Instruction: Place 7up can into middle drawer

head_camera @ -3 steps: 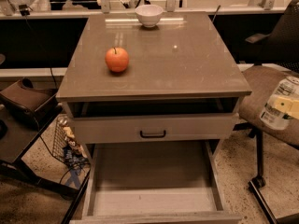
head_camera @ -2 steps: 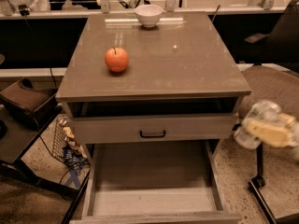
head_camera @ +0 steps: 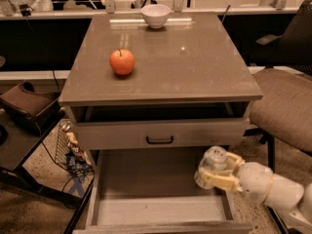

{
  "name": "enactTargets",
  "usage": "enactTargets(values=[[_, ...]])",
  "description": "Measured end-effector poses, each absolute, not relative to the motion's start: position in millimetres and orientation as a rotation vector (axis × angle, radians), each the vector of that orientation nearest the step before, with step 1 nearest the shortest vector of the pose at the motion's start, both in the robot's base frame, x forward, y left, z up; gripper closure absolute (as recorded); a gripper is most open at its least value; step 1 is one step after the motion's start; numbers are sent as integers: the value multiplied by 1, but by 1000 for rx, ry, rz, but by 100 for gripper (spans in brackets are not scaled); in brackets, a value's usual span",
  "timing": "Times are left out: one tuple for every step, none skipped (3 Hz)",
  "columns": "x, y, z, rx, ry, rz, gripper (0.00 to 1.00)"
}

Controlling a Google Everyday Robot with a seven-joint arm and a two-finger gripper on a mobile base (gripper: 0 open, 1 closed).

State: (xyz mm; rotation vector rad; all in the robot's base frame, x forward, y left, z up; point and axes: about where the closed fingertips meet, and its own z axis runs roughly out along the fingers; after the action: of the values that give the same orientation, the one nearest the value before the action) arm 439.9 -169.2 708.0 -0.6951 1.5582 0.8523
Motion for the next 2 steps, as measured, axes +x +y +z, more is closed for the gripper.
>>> enactTargets(values=[[443, -113, 665, -861, 1506, 854, 100], [454, -57, 631, -993, 1480, 891, 100]])
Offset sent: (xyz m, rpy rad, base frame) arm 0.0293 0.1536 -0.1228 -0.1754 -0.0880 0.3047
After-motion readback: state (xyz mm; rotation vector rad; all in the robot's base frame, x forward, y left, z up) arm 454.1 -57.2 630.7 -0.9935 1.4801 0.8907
